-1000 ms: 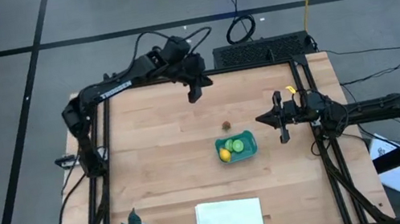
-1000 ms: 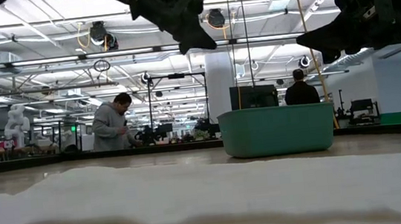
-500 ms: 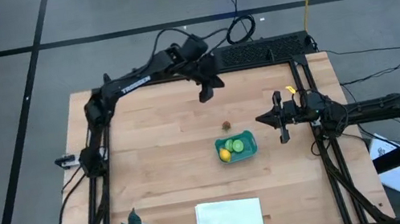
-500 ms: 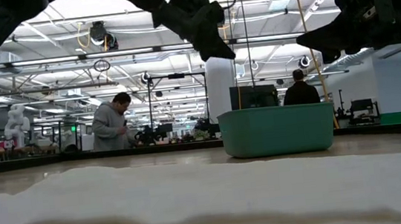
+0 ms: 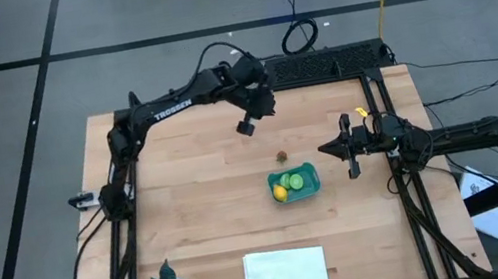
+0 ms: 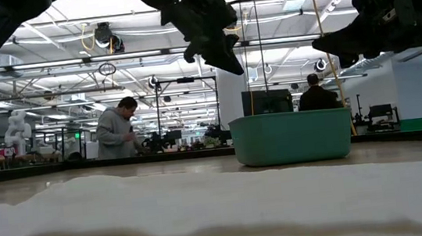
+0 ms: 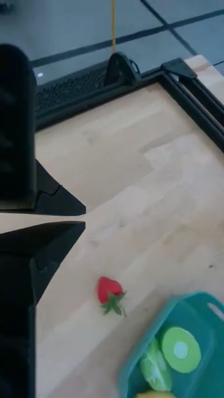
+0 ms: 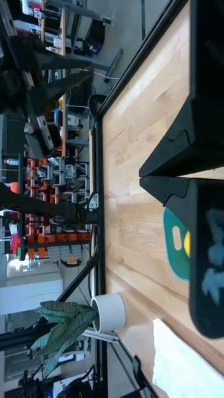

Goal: Pick and placing Produce into tupperware
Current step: Put the red strawberry into the green bin

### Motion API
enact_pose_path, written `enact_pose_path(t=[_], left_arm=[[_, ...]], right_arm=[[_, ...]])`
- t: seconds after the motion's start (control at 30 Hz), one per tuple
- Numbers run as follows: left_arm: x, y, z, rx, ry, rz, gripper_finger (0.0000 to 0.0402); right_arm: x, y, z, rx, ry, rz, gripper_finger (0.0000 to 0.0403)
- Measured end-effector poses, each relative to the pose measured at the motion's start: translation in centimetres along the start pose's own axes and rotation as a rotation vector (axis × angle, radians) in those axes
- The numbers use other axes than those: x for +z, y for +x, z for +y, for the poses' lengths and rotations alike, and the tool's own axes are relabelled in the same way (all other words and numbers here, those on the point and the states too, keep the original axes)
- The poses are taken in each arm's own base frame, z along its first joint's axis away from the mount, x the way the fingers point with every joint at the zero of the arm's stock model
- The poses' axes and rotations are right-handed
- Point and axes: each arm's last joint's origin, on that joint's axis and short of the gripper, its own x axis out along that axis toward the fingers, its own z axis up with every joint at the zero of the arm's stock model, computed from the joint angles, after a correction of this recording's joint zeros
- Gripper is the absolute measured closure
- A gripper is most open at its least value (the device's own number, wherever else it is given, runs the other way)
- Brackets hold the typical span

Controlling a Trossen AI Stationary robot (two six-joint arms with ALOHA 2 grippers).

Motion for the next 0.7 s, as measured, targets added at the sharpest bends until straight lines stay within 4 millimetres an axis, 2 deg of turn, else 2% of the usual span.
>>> enact_pose_path(t=[0.23,0.33,0.43,0.7], left_arm=[[0.7,0.3,-0.5,-0.034,-0.102,-0.045,0.0370],[0.8,0.3,-0.7,-0.067,-0.118,-0.067,0.0355],[1.3,0.5,-1.1,-0.079,-0.097,-0.072,0.0318],[3.3,1.2,-2.1,-0.040,-0.023,-0.056,0.0174]], right_arm=[[0.0,0.0,0.0,0.000,0.000,0.001,0.0403],[-0.1,0.0,0.0,0.000,-0.002,0.007,0.0403],[-0.2,0.1,0.0,0.000,-0.001,0.015,0.0403],[-0.3,0.1,0.0,0.000,0.001,0.023,0.0403]])
